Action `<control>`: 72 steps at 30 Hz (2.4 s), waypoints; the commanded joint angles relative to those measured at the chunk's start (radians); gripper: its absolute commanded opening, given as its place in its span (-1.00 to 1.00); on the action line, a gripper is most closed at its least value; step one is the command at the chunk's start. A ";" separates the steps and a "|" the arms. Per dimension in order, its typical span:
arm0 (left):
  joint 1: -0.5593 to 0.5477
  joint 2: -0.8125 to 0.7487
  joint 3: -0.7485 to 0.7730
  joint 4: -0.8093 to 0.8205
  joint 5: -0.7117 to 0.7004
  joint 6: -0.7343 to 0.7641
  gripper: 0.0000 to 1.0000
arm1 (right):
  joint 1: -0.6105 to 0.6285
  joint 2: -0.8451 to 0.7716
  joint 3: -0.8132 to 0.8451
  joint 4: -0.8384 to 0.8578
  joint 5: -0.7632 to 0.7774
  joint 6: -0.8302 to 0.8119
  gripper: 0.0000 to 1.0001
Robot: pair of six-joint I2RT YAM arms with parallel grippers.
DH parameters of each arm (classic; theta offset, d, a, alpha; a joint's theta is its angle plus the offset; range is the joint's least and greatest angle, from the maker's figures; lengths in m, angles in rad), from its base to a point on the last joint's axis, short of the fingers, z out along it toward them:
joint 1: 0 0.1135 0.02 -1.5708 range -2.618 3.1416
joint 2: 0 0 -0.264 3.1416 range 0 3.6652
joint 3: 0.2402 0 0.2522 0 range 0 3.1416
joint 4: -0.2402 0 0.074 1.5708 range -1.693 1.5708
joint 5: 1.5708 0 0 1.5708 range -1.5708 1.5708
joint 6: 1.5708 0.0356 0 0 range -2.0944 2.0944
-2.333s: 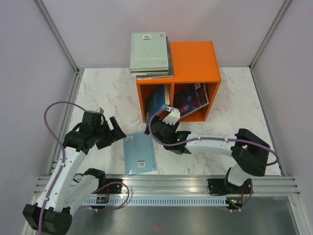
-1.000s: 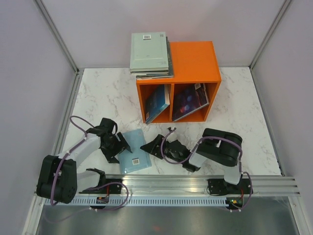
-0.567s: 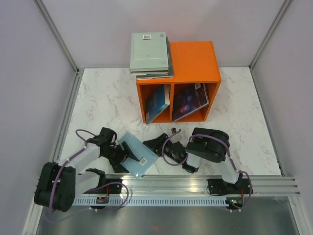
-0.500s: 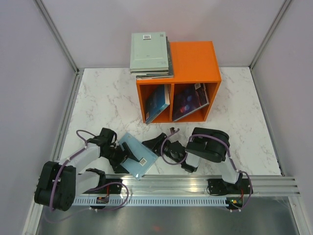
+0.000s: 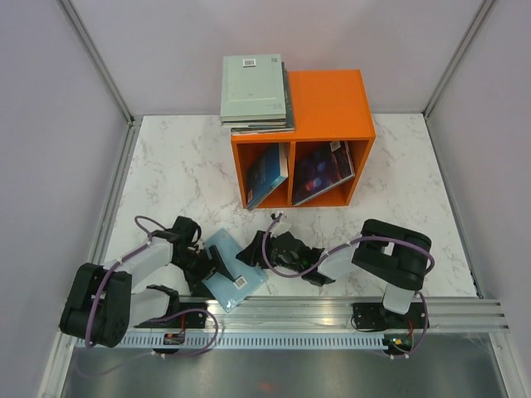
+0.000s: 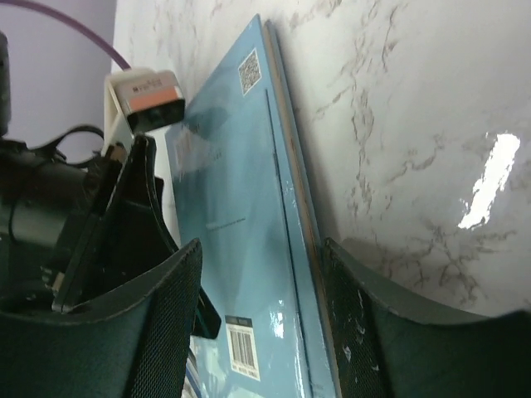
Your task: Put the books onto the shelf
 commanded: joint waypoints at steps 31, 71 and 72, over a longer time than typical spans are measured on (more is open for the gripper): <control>0.016 0.062 0.040 0.462 -0.172 0.070 0.55 | 0.091 -0.374 -0.128 -0.083 -0.266 0.035 0.18; 0.010 0.030 0.060 0.378 -0.229 0.048 0.48 | -0.059 -0.221 0.410 -0.961 0.299 -0.455 0.27; 0.012 0.009 0.072 0.348 -0.247 0.039 0.48 | -0.066 -0.227 0.390 -0.942 0.278 -0.444 0.25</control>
